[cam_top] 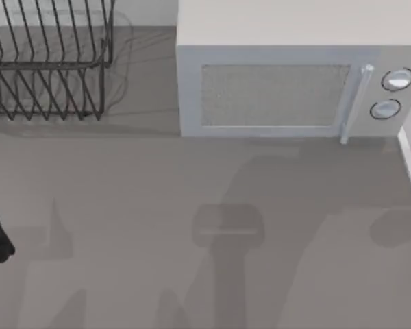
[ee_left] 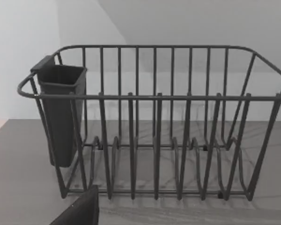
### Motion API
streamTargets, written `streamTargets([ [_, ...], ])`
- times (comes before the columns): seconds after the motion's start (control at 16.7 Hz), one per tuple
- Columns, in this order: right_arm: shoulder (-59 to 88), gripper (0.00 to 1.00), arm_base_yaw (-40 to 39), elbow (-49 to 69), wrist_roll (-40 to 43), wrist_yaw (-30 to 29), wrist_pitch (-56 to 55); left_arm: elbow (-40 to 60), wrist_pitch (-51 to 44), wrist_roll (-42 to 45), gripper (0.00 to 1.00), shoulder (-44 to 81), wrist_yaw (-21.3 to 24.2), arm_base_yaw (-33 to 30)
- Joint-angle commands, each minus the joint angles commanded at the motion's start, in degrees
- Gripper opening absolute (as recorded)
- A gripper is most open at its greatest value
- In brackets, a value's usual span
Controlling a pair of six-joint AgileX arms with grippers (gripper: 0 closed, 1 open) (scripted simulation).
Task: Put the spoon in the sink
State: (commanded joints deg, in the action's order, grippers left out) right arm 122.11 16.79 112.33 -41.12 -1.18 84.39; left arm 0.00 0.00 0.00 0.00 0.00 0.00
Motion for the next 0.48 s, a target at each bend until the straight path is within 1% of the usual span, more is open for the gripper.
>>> streamTargets([
  [0.24,16.1,0.00,-3.0,25.0,-3.0,0.0,6.9,0.0,0.0,0.0,1.00,0.0,0.0,0.0],
  [0.48,28.1,0.00,-5.6,43.6,-5.2,0.0,11.5,0.0,0.0,0.0,1.00,0.0,0.0,0.0],
])
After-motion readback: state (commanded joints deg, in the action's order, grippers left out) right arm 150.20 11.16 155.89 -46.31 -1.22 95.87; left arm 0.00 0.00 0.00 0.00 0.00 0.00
